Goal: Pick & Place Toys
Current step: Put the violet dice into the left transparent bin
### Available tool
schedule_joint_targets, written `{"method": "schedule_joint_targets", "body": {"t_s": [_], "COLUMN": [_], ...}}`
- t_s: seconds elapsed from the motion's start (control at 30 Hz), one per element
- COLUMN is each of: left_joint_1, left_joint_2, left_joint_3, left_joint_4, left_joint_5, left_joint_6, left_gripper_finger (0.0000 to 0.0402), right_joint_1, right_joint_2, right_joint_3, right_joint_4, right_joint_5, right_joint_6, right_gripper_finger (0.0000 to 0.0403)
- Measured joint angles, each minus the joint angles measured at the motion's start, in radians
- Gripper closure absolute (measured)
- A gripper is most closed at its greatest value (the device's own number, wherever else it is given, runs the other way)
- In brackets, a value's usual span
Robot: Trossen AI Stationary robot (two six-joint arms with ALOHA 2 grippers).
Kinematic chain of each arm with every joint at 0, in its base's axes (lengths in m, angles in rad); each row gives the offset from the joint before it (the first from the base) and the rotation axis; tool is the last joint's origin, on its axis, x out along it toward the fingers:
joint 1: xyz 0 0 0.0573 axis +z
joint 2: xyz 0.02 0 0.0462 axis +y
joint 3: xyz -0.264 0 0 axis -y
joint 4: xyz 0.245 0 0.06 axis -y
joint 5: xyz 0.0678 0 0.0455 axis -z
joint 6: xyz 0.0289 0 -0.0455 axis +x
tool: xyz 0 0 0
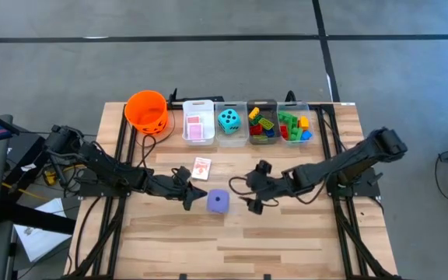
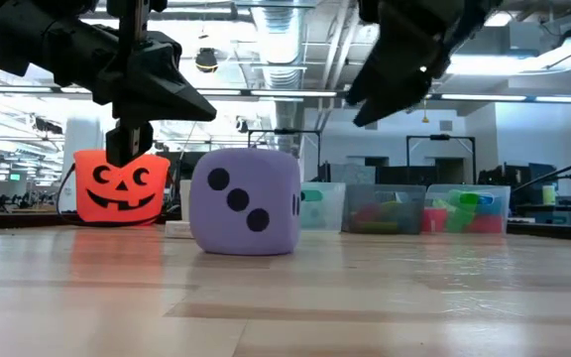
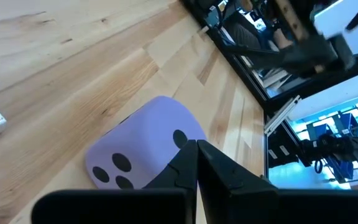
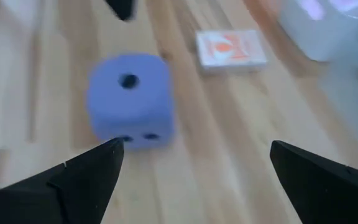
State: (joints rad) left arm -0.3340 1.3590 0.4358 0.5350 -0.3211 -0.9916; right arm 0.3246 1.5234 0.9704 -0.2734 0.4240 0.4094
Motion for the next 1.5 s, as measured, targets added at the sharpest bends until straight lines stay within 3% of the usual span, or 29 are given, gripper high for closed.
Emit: {"method": "schedule_joint_targets", "body": {"t_s": [0.3,0.53,0.87,1.13,1.5], "left_joint_1": [0.008,0.016,0.016,0.016,0.016], "left_joint_2": [0.0,0.0,0.0,0.0,0.067], "left_joint_3": [0.0,0.0,0.0,0.0,0.0], "left_joint_4": [0.001,0.057,0.065,0.035,-0.007], "left_joint_5": [-0.003,-0.044,-0.083,-0.083,-0.071], "left_joint_6": [0.0,0.103,0.251,0.254,0.253], "left_gripper_finger": [0.0402,0.0401,0.0402,0.0401,0.0401], "right_joint_1": [0.076,0.12,0.112,0.111,0.049], "right_joint_2": [0.036,0.09,0.33,0.43,0.44], "right_joint_3": [-0.197,-0.321,-0.318,-0.296,-0.296], "right_joint_4": [0.517,0.767,1.152,1.161,1.156], "right_joint_5": [0.022,0.114,0.134,0.131,0.13], "right_joint_6": [0.011,0.02,0.002,-0.001,-0.001], "right_gripper_finger": [0.0003,0.0003,0.0003,0.0003,0.0003]}}
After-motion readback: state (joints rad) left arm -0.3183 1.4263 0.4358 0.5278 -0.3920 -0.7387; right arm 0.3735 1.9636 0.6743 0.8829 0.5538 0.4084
